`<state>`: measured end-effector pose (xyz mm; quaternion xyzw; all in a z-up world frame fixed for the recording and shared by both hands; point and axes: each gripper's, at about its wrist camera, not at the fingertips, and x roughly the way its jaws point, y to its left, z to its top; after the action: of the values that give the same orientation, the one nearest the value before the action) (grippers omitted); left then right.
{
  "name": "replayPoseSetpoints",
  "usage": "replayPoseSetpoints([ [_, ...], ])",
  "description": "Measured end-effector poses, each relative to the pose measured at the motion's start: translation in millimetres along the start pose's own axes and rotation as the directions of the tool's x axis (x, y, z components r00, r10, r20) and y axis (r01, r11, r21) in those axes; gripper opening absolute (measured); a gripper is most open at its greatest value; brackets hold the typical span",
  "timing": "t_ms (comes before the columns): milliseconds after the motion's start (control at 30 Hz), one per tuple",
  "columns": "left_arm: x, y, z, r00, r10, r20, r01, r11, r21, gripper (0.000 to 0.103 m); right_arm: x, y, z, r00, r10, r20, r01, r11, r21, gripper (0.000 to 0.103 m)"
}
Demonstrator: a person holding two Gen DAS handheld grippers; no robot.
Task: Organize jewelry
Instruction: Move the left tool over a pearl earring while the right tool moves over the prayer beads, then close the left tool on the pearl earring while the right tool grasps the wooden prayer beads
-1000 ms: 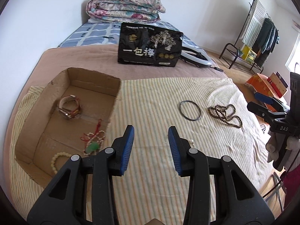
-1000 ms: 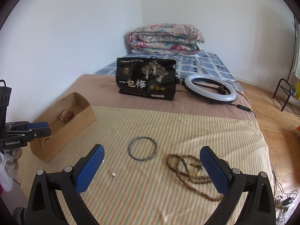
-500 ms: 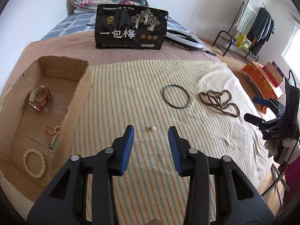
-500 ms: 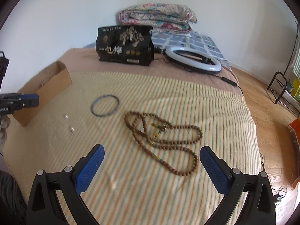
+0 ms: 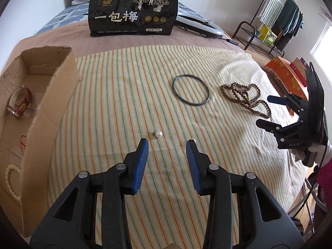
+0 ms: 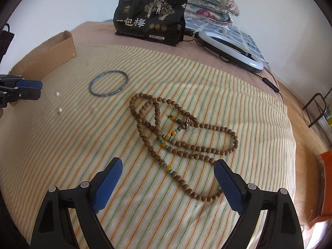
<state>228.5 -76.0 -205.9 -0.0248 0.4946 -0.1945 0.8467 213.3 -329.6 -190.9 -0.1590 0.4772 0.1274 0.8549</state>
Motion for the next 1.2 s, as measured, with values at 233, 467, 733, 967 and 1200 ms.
replayPoseSetpoints([
  [233,15.8,0.9,2.8,1.0,0.012,-0.005,-0.012,1.0,0.001,0.038,13.8,8.4,11.7,1.0,-0.029,0.006,0.03,0.989,-0.143,0.09],
  [467,25.5,5.2,6.8,1.0,0.028,-0.014,-0.028,1.0,0.0,0.028,27.8,12.2,23.6,0.999,-0.044,0.027,0.049,0.97,-0.238,0.09],
  [733,28.4,4.3,5.6,0.999,0.026,-0.022,-0.026,0.999,0.022,0.027,46.6,-4.5,41.1,1.0,0.018,0.024,-0.012,0.977,-0.213,0.09],
  [967,31.2,4.2,4.6,0.999,0.034,-0.024,-0.033,0.999,0.033,0.023,60.9,-20.6,47.3,0.993,0.122,-0.002,-0.121,0.982,-0.147,0.091],
  [1200,34.8,2.7,4.4,0.999,0.047,-0.023,-0.046,0.998,0.05,0.013,61.0,-20.9,46.5,0.982,0.187,-0.029,-0.189,0.975,-0.114,0.073],
])
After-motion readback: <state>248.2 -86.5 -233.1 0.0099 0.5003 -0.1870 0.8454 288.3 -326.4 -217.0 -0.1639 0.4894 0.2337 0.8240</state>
